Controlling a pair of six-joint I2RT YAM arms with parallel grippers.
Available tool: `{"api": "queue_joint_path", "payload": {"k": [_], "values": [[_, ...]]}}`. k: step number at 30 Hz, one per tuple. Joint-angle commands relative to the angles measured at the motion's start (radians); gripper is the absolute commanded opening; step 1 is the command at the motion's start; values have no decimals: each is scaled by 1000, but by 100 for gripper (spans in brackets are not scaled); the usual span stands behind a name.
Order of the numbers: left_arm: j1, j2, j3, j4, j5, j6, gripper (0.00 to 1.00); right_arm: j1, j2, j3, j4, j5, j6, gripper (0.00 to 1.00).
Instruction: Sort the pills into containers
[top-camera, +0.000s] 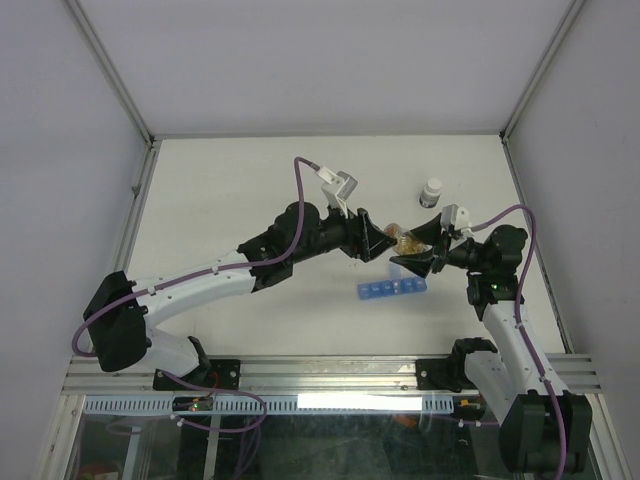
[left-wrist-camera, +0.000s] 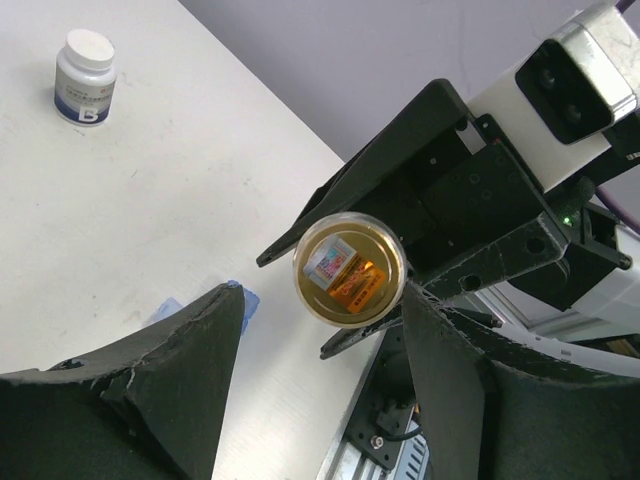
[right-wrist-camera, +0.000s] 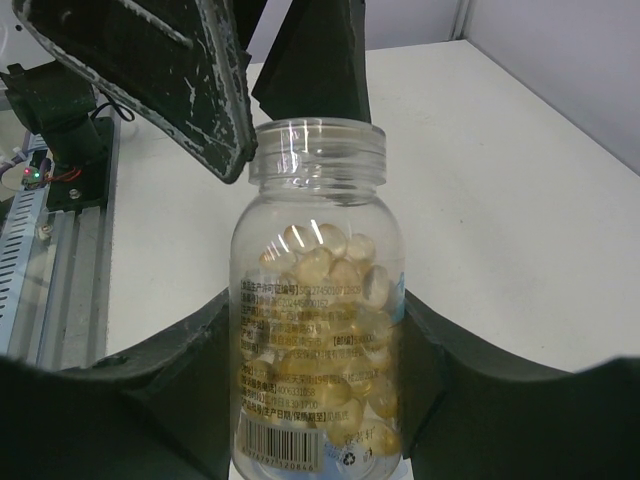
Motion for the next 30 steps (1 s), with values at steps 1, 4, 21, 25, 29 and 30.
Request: {"api": "queue_joint_path", "payload": {"k": [1, 4, 21, 25, 29, 30], "values": [[-14, 4, 63, 43, 26, -13, 65, -1, -8, 33, 44, -12, 9, 0], [-14, 11, 74, 49, 31, -11, 64, -2, -8, 33, 44, -12, 9, 0], [-14, 65, 113, 45, 113, 6, 25, -2, -10, 33, 46, -14, 10, 0], [-14, 59, 110, 45, 138, 43, 9, -1, -11, 32, 46, -14, 11, 0], [-13, 47, 83, 108, 270, 184, 0, -2, -11, 33, 46, -15, 11, 0], [-12, 43, 71, 134, 329, 245, 0, -2, -10, 32, 47, -16, 11, 0]]}}
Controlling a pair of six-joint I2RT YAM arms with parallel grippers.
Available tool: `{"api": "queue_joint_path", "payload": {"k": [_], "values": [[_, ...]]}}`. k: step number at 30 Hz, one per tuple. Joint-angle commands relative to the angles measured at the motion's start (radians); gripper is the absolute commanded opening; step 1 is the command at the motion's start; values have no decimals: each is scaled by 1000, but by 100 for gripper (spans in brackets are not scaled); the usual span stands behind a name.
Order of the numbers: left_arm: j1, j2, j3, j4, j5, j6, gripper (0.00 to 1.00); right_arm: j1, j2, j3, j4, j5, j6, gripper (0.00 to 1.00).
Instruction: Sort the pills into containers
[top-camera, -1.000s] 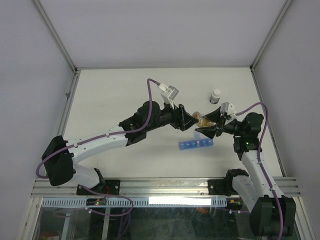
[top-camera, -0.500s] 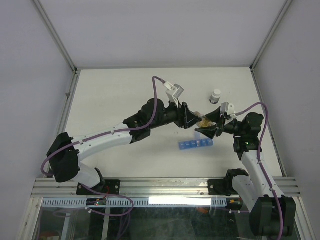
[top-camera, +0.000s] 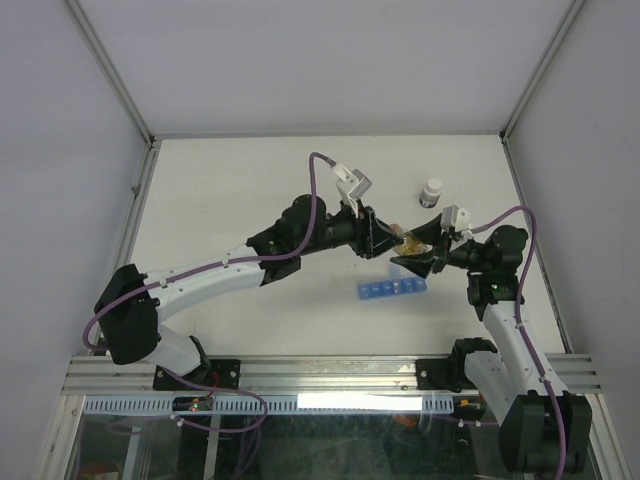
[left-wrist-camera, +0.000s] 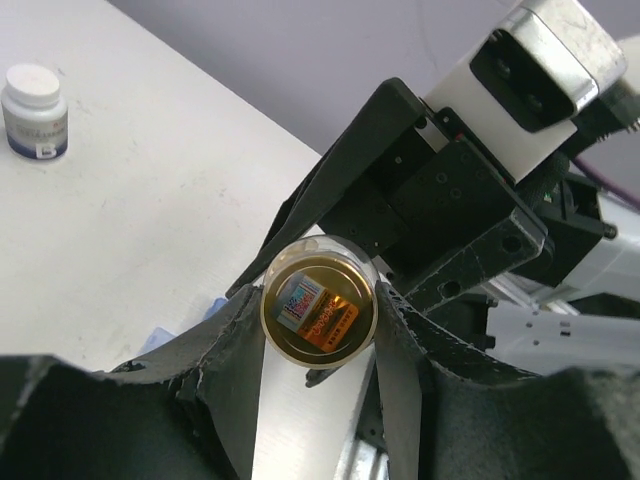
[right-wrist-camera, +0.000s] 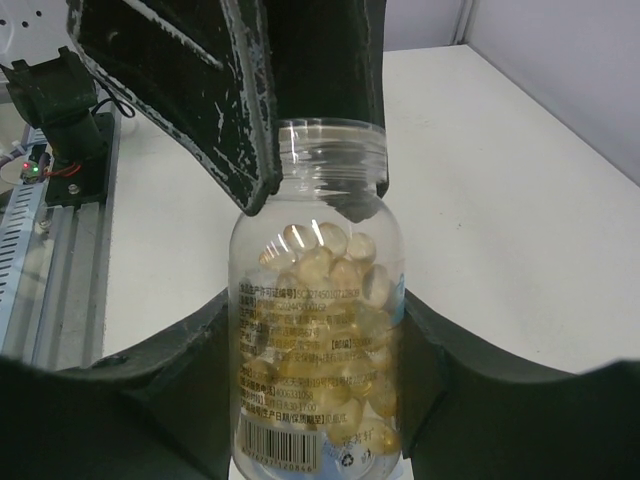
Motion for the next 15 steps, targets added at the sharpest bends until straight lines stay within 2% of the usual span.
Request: {"api": "queue_joint_path", "payload": {"k": [1, 6, 10, 12, 15], "values": [[-10, -27, -11, 126, 290, 260, 0, -1, -10, 33, 45, -12, 17, 0], [28, 2, 0, 90, 628, 564, 0, 0, -10, 32, 45, -14, 19, 0], [99, 74, 112, -100, 891, 760, 0, 0, -9, 30, 46, -16, 19, 0], [122, 106, 164, -177, 944, 824, 0, -1, -9, 31, 46, -15, 18, 0], [137, 145, 235, -273, 920, 906, 0, 0, -7, 30, 46, -15, 19, 0]]}}
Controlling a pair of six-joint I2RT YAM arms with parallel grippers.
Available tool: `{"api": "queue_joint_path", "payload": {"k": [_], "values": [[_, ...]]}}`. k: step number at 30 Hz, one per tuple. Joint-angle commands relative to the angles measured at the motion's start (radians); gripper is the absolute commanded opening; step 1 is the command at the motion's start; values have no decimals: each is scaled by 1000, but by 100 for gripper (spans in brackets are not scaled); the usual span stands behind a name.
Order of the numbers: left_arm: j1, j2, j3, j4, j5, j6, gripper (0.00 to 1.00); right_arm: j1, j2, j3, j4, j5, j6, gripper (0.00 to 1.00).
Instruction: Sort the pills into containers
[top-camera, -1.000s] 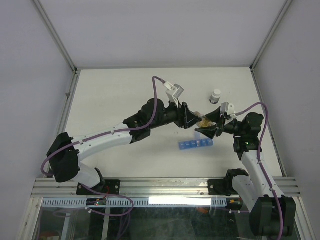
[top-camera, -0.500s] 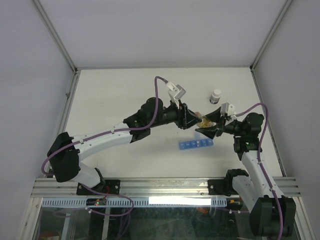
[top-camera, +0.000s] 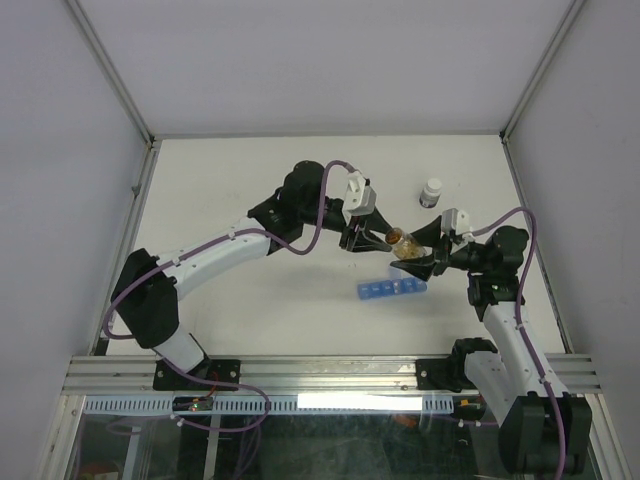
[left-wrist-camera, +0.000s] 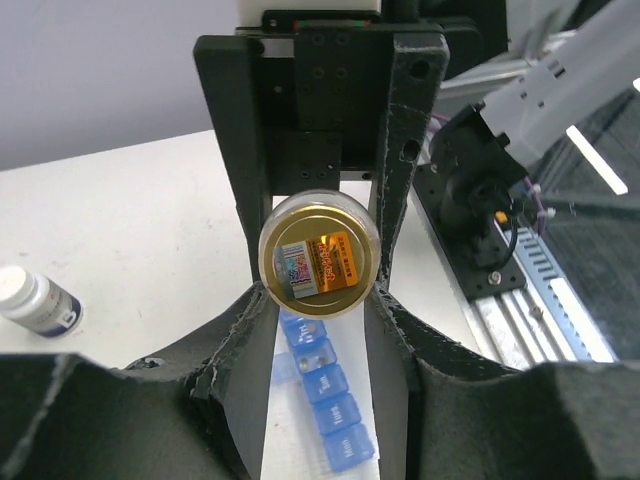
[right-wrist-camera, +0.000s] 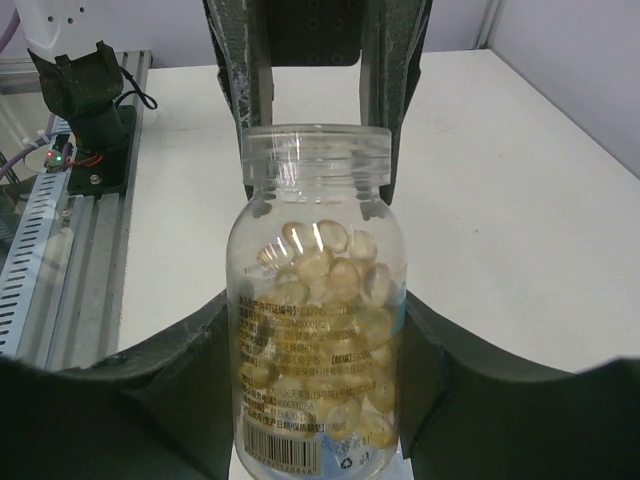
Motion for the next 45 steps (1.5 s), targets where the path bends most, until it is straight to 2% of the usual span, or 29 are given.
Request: {"api": "queue_joint_path", "payload": {"k": [1, 3, 5, 8, 10, 11, 14, 20, 22, 23, 24, 26, 27, 31, 38, 45], "values": [[-13, 47, 109, -176, 213, 227, 0, 1, 3, 31, 30, 36, 23, 0], [-9, 58, 130, -164, 170, 206, 2, 1, 3, 30, 30, 36, 22, 0], [-8, 53, 131, -104, 96, 132, 19, 1, 2, 30, 31, 36, 23, 0], [-8, -30, 9, 126, -40, -10, 67, 1, 2, 31, 30, 35, 21, 0], [-1, -108, -116, 366, -166, -118, 97, 1, -1, 31, 29, 34, 21, 0], [8, -141, -171, 447, -193, -163, 99, 1, -1, 30, 29, 34, 21, 0], [53, -219, -269, 592, -227, -324, 99, 0, -2, 31, 28, 35, 20, 0], [74, -264, -369, 737, -268, -672, 98, 1, 0, 33, 24, 34, 18, 0], [61, -264, -410, 822, -298, -821, 88, 0, 1, 33, 20, 33, 15, 0], [44, -268, -406, 783, -332, -841, 84, 0, 3, 34, 20, 33, 15, 0], [0, -284, -380, 687, -392, -811, 82, 0, 4, 34, 19, 32, 15, 0], [-98, -303, -305, 408, -610, -676, 83, 1, 4, 34, 19, 32, 15, 0], [-131, -303, -276, 328, -696, -633, 83, 1, 3, 34, 17, 32, 15, 0], [-169, -283, -195, 146, -847, -603, 82, 0, 2, 33, 18, 32, 14, 0], [-205, -227, -93, 26, -872, -556, 74, 0, 4, 34, 17, 33, 13, 0], [-214, -180, -47, 15, -826, -559, 69, 1, 2, 34, 17, 33, 12, 0]]}}
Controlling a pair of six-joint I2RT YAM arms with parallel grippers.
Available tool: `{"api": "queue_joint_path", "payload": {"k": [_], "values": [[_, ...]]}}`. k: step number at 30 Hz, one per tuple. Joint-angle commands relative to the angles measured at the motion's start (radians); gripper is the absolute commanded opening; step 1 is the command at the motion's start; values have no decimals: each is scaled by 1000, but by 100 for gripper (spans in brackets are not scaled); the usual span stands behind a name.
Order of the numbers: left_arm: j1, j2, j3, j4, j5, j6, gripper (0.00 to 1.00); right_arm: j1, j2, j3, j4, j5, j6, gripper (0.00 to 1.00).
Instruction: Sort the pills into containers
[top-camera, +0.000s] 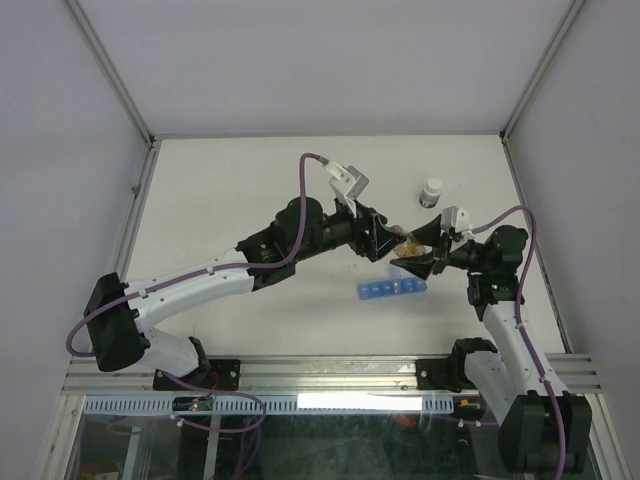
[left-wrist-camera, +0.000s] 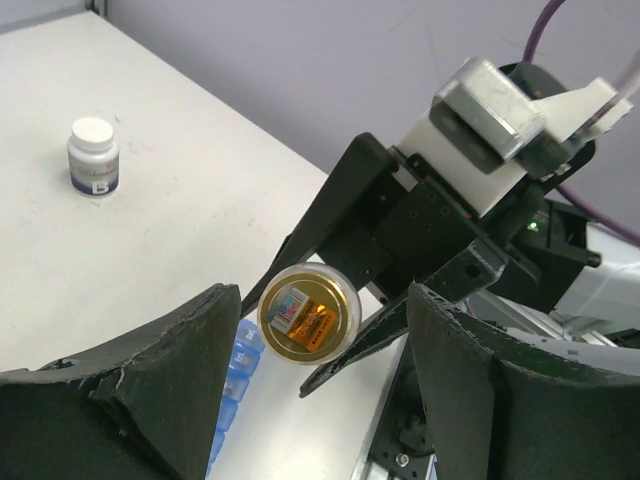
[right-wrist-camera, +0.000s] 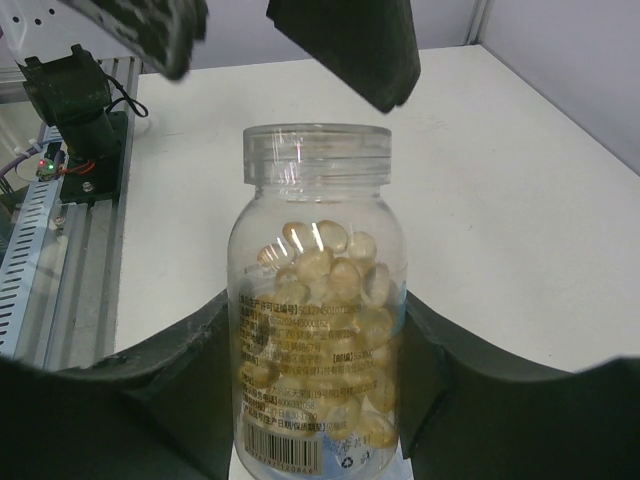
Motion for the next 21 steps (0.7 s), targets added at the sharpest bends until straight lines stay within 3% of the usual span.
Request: {"api": "queue_joint_path", "payload": {"k": [1, 8, 13, 19, 21], "values": [[-13, 18, 59, -24, 8, 24, 69, 3, -5, 34, 26, 7, 3, 0], [-14, 57, 84, -42, 19, 31, 60, 4, -5, 33, 26, 5, 3, 0], [-14, 74, 97, -54, 38, 38, 48, 4, -6, 33, 26, 5, 3, 0], [-14, 74, 98, -70, 42, 44, 48, 4, -6, 33, 25, 5, 3, 0], [-14, 75, 98, -71, 45, 49, 40, 4, -5, 33, 26, 5, 3, 0]]}}
